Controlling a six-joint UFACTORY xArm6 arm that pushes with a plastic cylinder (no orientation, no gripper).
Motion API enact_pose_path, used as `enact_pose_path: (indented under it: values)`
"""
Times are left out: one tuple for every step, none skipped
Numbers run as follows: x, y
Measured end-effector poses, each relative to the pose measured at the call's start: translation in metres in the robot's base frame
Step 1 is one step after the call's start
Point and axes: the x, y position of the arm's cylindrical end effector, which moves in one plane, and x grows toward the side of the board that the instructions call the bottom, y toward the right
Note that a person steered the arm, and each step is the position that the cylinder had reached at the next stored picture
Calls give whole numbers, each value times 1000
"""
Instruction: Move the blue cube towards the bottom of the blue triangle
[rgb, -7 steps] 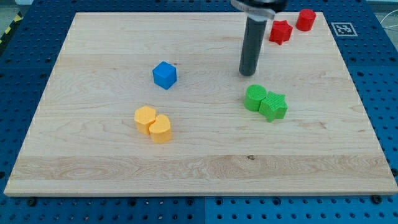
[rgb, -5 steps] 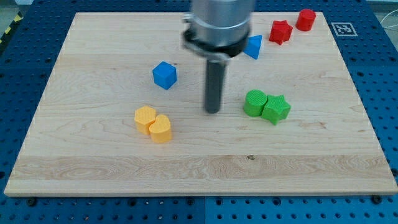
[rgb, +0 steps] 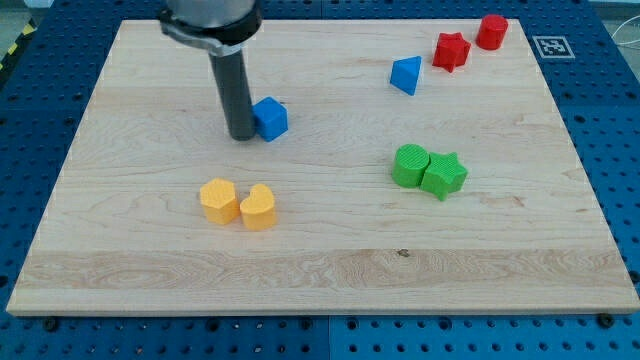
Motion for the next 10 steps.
enact_pose_path:
  values:
    - [-11,27]
    - [-19,48]
    - [-27,56]
    - [-31,69]
    - [-31,86]
    - [-32,104]
    - [-33,107]
    - [-33,107]
    - [-25,107]
    - [8,109]
